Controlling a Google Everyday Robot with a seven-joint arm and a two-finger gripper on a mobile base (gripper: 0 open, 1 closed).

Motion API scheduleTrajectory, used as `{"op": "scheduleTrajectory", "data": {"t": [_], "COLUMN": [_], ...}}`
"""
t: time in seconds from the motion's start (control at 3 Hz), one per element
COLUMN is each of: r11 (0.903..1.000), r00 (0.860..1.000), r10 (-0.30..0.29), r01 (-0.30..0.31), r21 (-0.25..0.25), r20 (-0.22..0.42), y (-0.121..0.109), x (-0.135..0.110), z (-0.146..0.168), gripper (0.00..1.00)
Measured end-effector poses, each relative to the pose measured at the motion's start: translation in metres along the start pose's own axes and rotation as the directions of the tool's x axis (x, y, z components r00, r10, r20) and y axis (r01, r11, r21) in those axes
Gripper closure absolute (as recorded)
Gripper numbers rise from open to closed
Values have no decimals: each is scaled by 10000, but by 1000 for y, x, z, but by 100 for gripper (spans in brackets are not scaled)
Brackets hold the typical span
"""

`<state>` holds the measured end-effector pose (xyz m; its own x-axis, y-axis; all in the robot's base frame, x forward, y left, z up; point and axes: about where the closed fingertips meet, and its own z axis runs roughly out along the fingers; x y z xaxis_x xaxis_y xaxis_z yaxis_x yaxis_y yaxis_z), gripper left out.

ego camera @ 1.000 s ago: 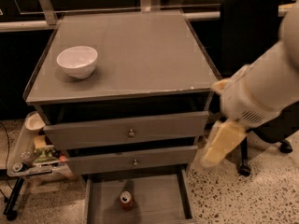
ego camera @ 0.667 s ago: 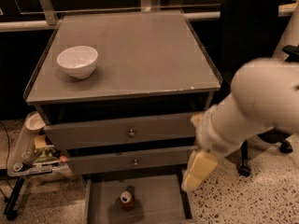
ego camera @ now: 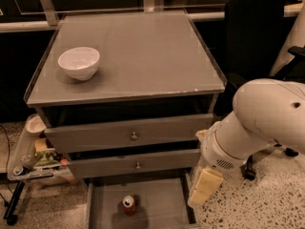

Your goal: Pick coke can from bottom drawer and place on counter

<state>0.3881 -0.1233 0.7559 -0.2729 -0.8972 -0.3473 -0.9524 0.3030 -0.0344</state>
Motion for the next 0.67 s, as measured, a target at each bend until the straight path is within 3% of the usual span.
{"op": "scheduleTrajectory", "data": {"t": [0.33, 0.67], "r11": [10000, 9986], "r00": [10000, 9999], "r10": [-22, 59], "r01": [22, -51], "r21": [-81, -520], "r20": [-15, 142], "y": [2, 12], "x": [0, 10], "z": [4, 51], "gripper": [0, 0]}}
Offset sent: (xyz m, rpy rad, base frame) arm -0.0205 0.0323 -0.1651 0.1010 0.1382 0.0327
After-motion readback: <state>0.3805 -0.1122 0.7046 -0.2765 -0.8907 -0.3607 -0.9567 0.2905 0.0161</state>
